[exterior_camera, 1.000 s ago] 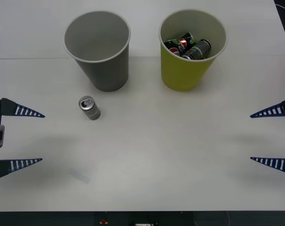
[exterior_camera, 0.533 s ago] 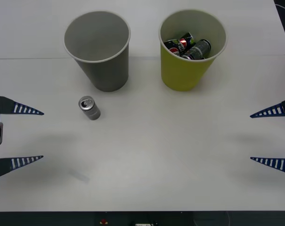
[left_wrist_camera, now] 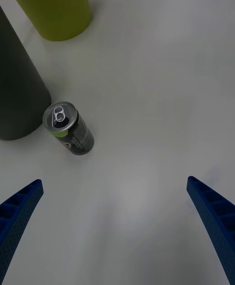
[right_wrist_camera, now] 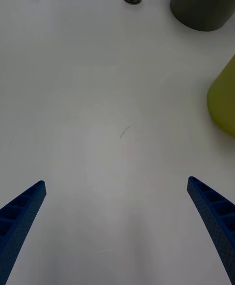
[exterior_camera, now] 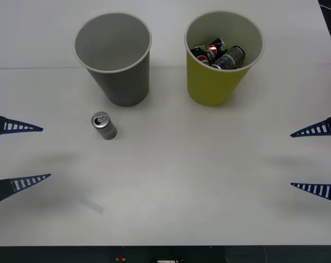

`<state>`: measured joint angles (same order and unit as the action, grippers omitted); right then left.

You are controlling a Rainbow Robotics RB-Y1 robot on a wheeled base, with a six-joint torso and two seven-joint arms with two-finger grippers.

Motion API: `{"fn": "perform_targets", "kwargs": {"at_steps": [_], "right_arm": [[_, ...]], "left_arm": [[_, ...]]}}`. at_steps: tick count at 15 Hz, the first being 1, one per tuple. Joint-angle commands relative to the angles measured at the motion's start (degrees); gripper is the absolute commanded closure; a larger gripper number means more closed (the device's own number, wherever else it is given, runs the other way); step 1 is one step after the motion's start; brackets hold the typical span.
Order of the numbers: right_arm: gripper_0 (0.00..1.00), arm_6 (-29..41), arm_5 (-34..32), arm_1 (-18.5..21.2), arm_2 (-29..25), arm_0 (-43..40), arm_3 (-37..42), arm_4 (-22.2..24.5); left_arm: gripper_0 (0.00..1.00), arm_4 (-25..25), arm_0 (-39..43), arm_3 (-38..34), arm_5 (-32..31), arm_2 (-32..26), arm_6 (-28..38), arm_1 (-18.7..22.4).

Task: Put the can into the green bin and the plastic bottle into the gray bin

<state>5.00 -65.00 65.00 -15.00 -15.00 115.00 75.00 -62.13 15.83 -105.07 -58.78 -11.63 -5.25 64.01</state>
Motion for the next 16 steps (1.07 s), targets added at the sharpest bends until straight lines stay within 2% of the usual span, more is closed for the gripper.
{"fn": "perform_targets", "kwargs": {"at_steps": [1, 5, 10, 12, 16], "right_arm": [[0.00, 0.00, 0.00, 0.00, 0.00, 0.00, 0.00, 0.00], [0.00, 0.00, 0.00, 0.00, 0.00, 0.00, 0.00, 0.00], [0.00, 0.00, 0.00, 0.00, 0.00, 0.00, 0.00, 0.00], [0.00, 0.00, 0.00, 0.00, 0.00, 0.00, 0.00, 0.00], [0.00, 0.00, 0.00, 0.00, 0.00, 0.00, 0.00, 0.00]], "left_arm": [[0.00, 8.16, -0.01, 3.73, 3.84, 3.99, -0.99, -0.03], [0.00, 17.48, -0.01, 7.59, 8.06, 9.00, -3.80, 0.06], [0.00, 36.99, -1.68, 14.80, 11.93, 19.37, -17.86, 0.06], [0.00, 43.85, -2.73, 15.42, 15.62, 23.15, -24.45, 0.24], [0.00, 53.95, -9.24, 16.21, 22.13, 32.20, -32.80, 0.24]]}}
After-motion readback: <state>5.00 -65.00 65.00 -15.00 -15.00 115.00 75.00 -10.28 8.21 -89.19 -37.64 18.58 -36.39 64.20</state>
